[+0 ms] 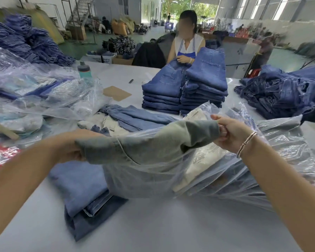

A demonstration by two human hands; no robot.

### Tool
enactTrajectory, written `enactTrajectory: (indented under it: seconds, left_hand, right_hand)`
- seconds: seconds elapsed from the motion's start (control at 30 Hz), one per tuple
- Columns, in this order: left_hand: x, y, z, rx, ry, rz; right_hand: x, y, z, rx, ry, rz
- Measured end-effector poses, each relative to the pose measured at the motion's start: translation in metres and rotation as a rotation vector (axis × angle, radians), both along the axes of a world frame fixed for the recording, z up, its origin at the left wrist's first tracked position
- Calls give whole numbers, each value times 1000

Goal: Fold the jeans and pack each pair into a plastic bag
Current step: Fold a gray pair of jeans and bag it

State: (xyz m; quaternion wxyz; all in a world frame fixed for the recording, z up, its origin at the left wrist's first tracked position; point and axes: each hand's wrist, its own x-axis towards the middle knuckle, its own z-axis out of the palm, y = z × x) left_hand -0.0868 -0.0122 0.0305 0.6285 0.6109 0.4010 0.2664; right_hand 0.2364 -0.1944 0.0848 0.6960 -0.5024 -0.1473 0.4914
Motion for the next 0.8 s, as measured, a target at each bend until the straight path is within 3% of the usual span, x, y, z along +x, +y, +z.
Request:
enactTrajectory:
  seconds: [0.03, 0.07, 0.13, 0.37, 0.53, 0.7, 0.8]
  left_hand:
    - [-3, 2, 4, -134, 9, -178]
    - [2, 8, 13, -265, 116, -207]
    - [0, 26, 18, -208, 277, -153]
    - [3, 41, -4, -408, -110, 145]
    - [12, 14, -19, -395, -283, 118]
    - [-2, 10, -26, -178, -136, 116]
    - [0, 2, -20, -250, -107, 38]
  right_hand:
    - [0, 1, 1, -2, 26, 23]
    - [-1, 4, 4, 17, 59, 34]
    - [0, 9, 10, 57, 91, 29]
    - [0, 13, 22, 66, -57, 57]
    - [-15, 20, 11, 83, 65, 35]
    - [-19, 23, 12, 118, 138, 4]
    - [-26, 27, 12, 119, 132, -10]
